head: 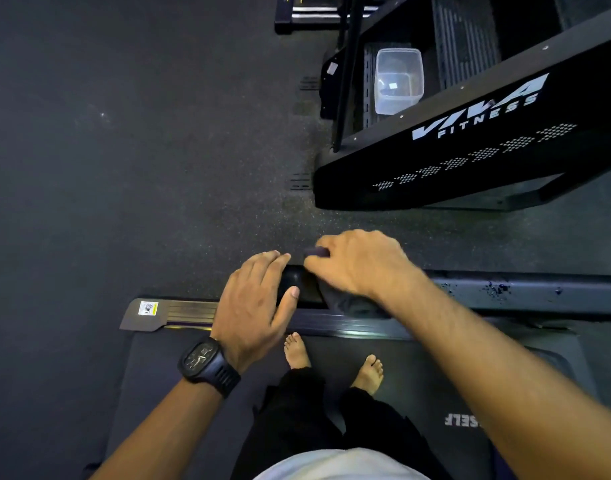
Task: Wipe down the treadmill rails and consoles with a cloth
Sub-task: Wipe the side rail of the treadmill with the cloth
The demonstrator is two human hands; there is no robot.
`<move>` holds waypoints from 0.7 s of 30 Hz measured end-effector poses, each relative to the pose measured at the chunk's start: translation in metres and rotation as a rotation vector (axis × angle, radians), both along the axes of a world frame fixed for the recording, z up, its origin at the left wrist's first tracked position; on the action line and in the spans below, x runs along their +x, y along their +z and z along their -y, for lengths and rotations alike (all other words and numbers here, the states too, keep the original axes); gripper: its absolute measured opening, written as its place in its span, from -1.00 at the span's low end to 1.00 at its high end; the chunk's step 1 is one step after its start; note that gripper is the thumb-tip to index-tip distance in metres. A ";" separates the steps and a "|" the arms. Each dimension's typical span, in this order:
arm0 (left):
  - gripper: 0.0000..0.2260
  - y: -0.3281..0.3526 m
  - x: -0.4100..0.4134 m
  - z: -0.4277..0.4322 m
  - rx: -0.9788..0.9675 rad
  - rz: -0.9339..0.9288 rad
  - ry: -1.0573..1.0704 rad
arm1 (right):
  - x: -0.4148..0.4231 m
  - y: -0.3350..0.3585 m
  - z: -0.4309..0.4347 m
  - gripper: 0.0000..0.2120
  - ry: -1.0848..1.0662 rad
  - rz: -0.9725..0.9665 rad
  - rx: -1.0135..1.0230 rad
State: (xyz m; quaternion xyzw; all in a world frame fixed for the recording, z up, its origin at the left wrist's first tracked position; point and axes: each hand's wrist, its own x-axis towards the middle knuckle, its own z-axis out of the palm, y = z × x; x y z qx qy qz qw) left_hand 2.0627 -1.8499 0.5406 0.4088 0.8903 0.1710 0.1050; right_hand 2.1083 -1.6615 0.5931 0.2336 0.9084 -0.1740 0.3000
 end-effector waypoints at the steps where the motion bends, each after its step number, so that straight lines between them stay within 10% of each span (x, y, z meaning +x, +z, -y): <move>1: -0.52 0.000 0.000 -0.001 0.006 -0.004 -0.002 | -0.004 -0.001 -0.010 -0.43 -0.046 0.107 -0.029; 6: -0.54 0.002 -0.001 -0.002 0.008 -0.024 -0.036 | 0.024 0.007 0.013 -0.45 -0.022 -0.084 0.329; 12: -0.53 -0.003 -0.008 -0.006 -0.016 -0.055 -0.108 | -0.001 0.009 0.013 -0.46 -0.060 0.008 -0.057; 21: -0.51 0.002 -0.004 -0.010 -0.048 -0.049 -0.076 | 0.029 0.013 0.018 -0.51 0.065 -0.164 0.152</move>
